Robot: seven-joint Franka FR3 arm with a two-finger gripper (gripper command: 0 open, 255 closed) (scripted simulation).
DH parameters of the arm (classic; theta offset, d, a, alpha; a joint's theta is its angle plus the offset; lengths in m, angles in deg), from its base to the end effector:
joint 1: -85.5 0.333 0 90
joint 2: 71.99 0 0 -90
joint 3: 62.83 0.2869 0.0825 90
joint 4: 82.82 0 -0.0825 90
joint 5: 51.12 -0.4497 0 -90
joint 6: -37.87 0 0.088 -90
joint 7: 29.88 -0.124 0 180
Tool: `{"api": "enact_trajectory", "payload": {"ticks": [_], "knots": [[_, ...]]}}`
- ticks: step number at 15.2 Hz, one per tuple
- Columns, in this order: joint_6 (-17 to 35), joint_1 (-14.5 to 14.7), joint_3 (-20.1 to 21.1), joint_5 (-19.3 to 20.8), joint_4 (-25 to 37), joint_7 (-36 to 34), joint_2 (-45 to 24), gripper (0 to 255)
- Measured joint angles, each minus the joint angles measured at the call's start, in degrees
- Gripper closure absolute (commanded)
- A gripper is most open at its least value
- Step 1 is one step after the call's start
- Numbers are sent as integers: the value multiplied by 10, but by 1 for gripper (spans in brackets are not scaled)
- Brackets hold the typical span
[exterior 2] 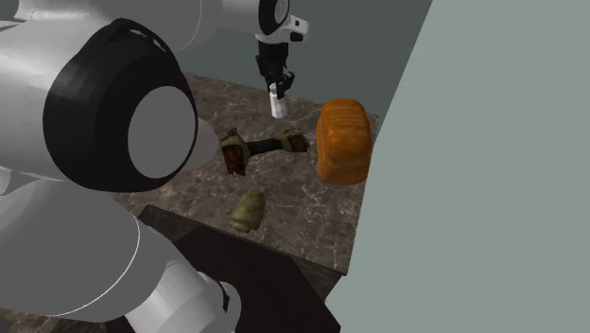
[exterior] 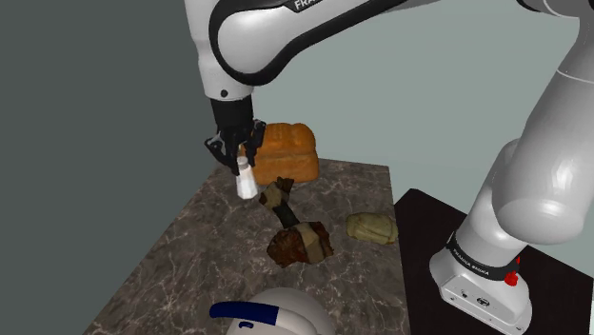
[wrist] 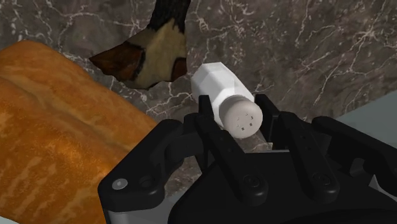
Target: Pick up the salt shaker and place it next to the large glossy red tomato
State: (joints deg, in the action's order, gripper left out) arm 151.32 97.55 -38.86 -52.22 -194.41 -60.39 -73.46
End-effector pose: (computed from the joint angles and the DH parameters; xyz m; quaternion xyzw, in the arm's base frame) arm 0.5047 0.3680 0.3955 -0.9989 -0.0442 0.0039 0.0142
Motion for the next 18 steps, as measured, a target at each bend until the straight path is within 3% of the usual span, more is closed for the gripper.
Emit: {"api": "enact_trajectory", "payload": {"ticks": [14,18], "knots": [[-107,-1,-1,-4,95,1,12,255],[-101,5,3,-34,25,0,83,255]]}}
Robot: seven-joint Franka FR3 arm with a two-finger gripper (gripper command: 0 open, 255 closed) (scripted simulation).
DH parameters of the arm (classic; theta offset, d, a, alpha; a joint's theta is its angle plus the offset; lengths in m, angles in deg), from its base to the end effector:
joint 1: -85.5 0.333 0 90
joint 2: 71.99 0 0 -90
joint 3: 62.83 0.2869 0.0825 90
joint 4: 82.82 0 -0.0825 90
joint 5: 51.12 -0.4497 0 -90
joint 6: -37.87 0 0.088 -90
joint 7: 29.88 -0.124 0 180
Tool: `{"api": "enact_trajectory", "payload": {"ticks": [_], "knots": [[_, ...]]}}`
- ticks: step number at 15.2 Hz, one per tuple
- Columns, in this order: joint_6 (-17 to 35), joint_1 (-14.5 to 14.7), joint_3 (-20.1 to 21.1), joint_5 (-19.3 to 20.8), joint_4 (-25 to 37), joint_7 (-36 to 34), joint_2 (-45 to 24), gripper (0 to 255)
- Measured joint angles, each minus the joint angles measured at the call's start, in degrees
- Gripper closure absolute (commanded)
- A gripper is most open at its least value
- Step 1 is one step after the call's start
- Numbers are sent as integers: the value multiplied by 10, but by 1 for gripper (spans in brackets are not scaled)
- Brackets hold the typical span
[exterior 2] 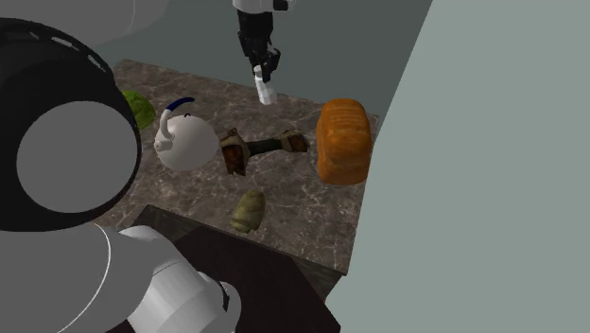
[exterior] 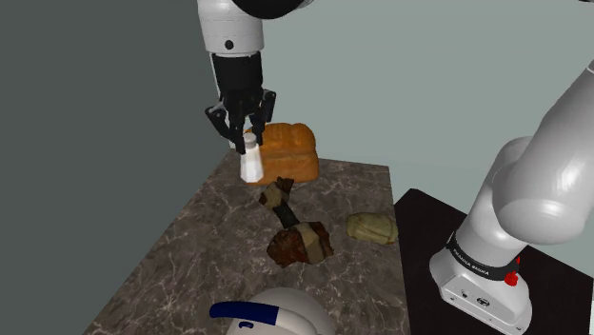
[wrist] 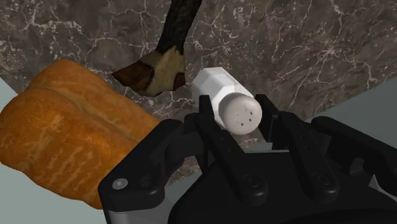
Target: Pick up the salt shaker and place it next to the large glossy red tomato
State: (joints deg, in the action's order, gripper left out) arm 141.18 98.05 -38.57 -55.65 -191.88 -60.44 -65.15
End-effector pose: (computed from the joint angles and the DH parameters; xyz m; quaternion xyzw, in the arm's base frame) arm 0.4696 0.3686 0.4843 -0.9989 -0.0444 0.0040 0.0142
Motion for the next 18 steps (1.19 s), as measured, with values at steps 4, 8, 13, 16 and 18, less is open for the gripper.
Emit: {"api": "enact_trajectory", "payload": {"ticks": [4,8,13,16,18], "knots": [[0,15,4,-34,-73,-5,80,255],[-3,36,10,-67,-140,-16,156,255],[-29,72,14,-107,-208,-34,256,255],[-46,94,22,-129,-237,-54,306,255],[-59,112,24,-144,-261,-65,345,255]]}}
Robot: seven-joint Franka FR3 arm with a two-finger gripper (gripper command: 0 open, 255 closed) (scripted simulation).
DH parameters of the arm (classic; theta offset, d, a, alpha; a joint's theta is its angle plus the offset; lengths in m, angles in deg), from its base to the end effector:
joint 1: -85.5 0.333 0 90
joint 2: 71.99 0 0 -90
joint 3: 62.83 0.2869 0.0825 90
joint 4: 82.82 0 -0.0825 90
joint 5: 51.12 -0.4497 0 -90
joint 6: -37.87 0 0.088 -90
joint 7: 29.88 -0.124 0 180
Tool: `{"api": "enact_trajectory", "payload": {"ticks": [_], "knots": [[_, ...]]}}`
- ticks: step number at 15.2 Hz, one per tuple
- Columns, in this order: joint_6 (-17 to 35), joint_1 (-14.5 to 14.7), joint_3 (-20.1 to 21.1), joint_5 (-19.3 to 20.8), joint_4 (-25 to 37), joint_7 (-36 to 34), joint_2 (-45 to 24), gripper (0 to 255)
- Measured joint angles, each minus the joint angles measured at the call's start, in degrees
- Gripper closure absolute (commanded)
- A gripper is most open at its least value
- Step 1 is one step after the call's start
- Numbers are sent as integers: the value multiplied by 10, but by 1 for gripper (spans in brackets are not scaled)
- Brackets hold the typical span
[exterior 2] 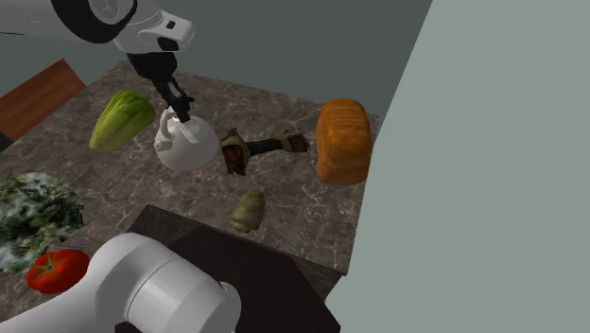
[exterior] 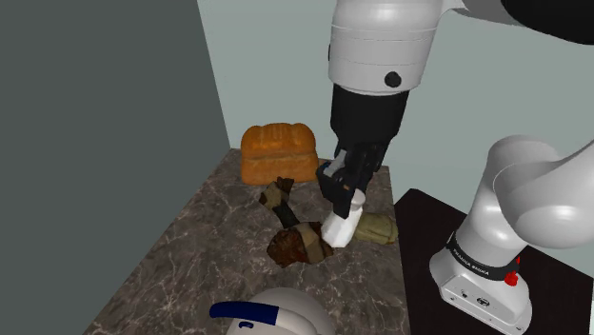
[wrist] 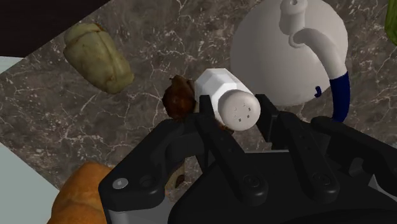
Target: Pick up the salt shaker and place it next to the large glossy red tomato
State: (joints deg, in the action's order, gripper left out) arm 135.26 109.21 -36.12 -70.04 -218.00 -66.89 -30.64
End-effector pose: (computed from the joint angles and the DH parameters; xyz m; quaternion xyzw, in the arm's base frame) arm 0.2469 0.3675 0.5000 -0.9989 -0.0446 0.0037 0.0141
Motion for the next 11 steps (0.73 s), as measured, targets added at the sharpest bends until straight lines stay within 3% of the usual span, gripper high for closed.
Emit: {"api": "enact_trajectory", "payload": {"ticks": [11], "knots": [[-88,95,52,-87,-44,-112,154,255]]}}
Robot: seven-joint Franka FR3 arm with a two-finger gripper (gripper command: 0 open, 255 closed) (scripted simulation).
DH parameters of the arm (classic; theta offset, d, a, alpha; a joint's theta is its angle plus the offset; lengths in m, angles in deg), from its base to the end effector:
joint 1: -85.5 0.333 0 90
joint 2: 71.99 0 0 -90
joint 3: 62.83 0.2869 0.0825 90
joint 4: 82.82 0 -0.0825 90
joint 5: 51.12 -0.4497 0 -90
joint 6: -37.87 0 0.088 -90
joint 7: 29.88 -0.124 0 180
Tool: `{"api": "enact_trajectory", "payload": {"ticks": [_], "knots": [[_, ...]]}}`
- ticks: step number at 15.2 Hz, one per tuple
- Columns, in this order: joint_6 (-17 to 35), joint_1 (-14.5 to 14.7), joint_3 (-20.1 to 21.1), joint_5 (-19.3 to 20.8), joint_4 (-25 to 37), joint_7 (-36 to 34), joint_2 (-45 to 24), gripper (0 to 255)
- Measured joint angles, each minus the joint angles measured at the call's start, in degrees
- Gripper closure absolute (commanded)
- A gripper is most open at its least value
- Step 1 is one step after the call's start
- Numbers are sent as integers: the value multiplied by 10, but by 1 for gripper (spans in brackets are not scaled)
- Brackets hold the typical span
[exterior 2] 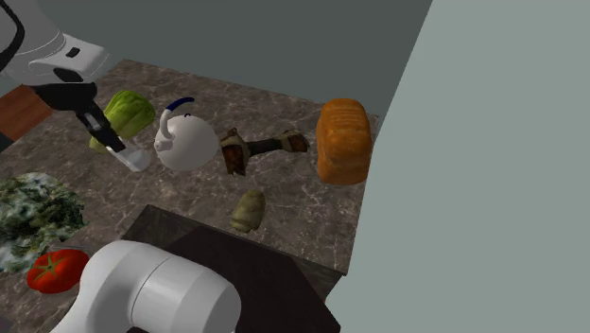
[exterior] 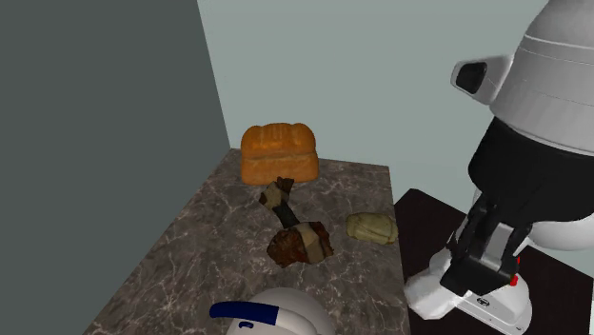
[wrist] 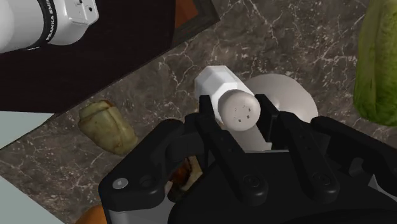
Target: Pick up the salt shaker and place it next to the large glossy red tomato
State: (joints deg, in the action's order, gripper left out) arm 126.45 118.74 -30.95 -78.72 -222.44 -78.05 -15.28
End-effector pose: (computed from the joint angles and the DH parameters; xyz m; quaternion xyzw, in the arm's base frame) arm 0.0968 0.3795 0.5193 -0.9989 -0.0449 0.0039 0.0142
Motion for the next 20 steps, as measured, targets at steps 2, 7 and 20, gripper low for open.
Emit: {"api": "enact_trajectory", "payload": {"ticks": [2,7,20], "knots": [[-14,19,16,-21,-4,-27,25,255],[-60,62,41,-61,2,-90,78,255],[-37,105,112,-137,-53,-139,131,255]]}}
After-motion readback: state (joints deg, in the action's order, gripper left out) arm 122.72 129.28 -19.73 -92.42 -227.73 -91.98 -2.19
